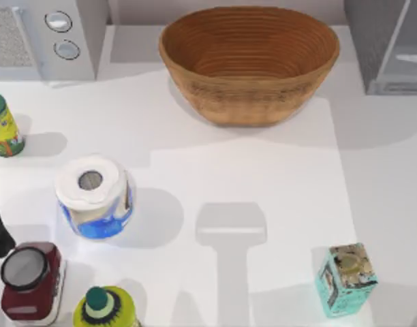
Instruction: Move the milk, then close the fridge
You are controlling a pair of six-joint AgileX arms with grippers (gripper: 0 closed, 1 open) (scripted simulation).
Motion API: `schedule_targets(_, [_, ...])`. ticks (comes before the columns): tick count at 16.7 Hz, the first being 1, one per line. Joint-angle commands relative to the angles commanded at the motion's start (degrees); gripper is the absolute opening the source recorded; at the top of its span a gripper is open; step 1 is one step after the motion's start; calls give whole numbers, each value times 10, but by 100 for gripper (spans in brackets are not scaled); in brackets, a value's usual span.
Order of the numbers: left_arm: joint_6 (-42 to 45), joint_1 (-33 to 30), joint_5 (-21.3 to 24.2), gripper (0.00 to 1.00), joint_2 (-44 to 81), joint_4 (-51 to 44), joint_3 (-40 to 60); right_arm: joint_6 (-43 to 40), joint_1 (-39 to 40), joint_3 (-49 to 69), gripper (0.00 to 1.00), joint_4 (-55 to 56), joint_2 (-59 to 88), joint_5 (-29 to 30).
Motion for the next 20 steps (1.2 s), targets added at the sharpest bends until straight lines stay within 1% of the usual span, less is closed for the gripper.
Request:
schedule_targets(3, [0, 0, 0, 100, 0, 0, 0, -166, -139, 51, 100, 4, 150, -79])
schedule_targets(5, [0, 0, 0, 100, 0, 0, 0, -254, -222, 81, 100, 5, 255, -125])
schedule_targets(8, [0, 0, 0, 100, 0, 0, 0, -354, -336, 119, 100, 5, 411, -181])
schedule_targets(10, [0, 0, 0, 100, 0, 0, 0, -411, -396, 138, 100, 4, 499, -208])
schedule_targets(12, [0, 0, 0, 100, 0, 0, 0, -451, -443, 152, 100, 1, 569, -228])
schedule_targets(15, [0, 0, 0, 100, 0, 0, 0, -487, -493, 166, 100, -4, 641, -246])
schedule_targets(17, [0, 0, 0, 100, 0, 0, 0, -499, -512, 172, 100, -8, 667, -251])
schedule_targets(20, [0, 0, 0, 100, 0, 0, 0, -502, -517, 173, 100, -9, 674, -253])
